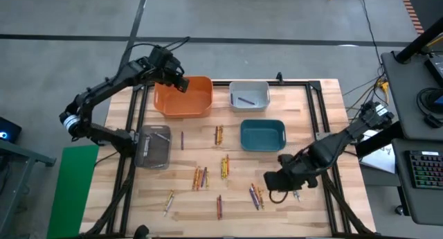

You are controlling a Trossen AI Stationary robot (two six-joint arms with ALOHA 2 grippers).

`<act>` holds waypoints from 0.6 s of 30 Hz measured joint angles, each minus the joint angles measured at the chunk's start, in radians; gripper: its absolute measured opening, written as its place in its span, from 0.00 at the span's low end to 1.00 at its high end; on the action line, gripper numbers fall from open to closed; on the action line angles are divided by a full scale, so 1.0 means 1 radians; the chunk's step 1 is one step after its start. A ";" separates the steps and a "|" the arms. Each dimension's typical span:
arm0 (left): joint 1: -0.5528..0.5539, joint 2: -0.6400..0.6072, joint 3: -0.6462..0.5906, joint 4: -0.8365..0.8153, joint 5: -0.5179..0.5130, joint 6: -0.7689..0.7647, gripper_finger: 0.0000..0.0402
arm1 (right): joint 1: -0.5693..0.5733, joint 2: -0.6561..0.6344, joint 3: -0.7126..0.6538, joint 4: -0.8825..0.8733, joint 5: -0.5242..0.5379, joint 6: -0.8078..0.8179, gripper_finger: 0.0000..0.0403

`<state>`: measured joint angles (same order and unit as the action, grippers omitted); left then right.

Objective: Sort crayons
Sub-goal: Put the orange crayon into the blue bin

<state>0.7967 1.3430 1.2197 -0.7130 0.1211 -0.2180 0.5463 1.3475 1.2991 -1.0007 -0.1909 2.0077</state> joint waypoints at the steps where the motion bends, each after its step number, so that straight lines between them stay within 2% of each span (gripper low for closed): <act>1: -0.016 -0.017 0.000 0.002 0.006 -0.019 0.16 | 0.003 0.013 -0.001 -0.019 0.000 -0.026 0.16; 7: -0.151 -0.128 -0.002 0.003 0.010 -0.153 0.16 | -0.016 0.117 -0.003 -0.026 0.007 -0.204 0.16; 13: -0.337 -0.221 -0.003 0.002 -0.083 -0.253 0.16 | -0.063 0.239 -0.003 0.045 0.024 -0.346 0.16; 18: -0.487 -0.275 -0.003 0.003 -0.158 -0.296 0.16 | -0.106 0.339 -0.003 0.193 0.040 -0.373 0.16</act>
<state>0.3094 1.0682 1.2171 -0.7101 -0.0365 -0.5144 0.4407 1.6869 1.2957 -0.8074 -0.1511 1.6343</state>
